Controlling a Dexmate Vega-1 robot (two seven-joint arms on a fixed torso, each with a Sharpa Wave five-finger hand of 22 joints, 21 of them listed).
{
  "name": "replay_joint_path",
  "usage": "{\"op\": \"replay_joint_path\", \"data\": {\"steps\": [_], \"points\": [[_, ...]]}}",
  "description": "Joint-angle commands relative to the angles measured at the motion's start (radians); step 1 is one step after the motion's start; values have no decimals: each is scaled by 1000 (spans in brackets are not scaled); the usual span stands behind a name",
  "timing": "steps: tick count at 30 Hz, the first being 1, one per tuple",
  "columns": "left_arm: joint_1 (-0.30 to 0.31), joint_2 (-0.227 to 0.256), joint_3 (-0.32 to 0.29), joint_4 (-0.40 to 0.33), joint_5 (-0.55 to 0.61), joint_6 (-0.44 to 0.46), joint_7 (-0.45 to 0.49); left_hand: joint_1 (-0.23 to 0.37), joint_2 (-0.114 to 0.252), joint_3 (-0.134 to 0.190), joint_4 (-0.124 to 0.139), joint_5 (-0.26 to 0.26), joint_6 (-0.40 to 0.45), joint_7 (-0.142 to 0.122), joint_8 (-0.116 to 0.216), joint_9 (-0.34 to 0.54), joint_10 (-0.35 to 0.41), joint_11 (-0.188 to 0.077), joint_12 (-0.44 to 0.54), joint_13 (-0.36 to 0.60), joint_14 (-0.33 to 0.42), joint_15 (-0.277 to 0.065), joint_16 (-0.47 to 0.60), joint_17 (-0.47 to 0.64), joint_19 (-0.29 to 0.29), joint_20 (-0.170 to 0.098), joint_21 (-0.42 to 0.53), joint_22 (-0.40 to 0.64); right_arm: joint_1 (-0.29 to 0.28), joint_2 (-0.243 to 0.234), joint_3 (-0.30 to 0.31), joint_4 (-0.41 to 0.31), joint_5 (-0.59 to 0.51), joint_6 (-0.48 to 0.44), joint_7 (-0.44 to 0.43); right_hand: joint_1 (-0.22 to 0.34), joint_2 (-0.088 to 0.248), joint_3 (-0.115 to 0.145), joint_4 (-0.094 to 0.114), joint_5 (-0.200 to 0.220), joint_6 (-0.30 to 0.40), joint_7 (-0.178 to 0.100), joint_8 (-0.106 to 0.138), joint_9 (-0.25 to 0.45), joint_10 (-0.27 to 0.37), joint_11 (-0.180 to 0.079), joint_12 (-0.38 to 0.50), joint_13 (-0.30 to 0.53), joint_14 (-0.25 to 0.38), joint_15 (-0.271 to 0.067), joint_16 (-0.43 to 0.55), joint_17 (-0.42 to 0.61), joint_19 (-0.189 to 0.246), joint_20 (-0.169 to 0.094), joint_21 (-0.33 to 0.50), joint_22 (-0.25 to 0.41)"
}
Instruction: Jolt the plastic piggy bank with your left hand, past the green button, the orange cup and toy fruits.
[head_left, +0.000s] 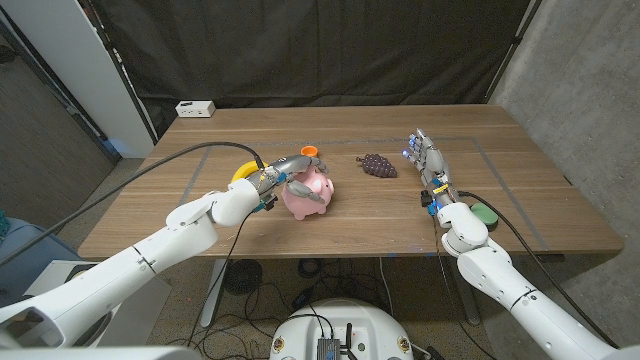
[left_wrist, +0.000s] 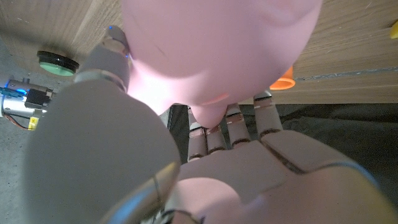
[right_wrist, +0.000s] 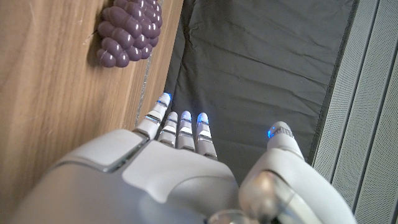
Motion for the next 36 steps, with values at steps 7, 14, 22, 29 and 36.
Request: {"op": "replay_joint_path", "data": {"steps": [7,14,22,29,36], "points": [[39,-8,-62,-20,-94,-41,108,393,376,34,-20,7,15,5,15,12,2,-1,12,18,154,-142,-3,9,241,-256,18,2,-8,-5,5,-9,10,4,10,5,9,-2,-7,1,0,0,-2,3,-6,1,0,5,0,6,2,2,6,6,-5,3],[63,-18,-95,-15,-131,-61,162,400,377,36,-18,8,25,9,22,20,11,-1,20,29,162,-143,-5,14,235,-258,26,3,-9,-7,6,-9,10,7,14,6,9,-2,-7,0,-1,3,-2,3,-6,1,-1,5,-1,7,2,2,7,5,-7,3],[75,-38,-124,16,-191,-127,201,403,378,39,-16,9,30,11,28,27,18,0,26,39,171,-143,-7,18,233,-259,36,4,-9,-11,7,-12,7,11,18,6,10,-2,-8,0,-1,3,-2,4,-7,1,-1,5,0,6,2,2,8,6,-10,3],[94,-43,-154,14,-215,-158,234,406,379,40,-15,10,39,16,34,34,30,-1,33,49,179,-143,-8,22,228,-259,45,5,-8,-13,6,-10,3,21,27,7,10,-2,-8,0,0,4,-2,4,-6,1,0,5,0,7,2,2,9,6,-12,3],[126,-39,-193,-6,-226,-168,268,410,378,42,-16,10,46,19,40,39,35,0,37,57,185,-145,-10,26,225,-262,54,5,-6,-9,8,-7,7,28,31,7,10,-3,-8,0,0,4,-2,4,-4,3,1,6,0,7,2,2,10,5,-14,3]]}}
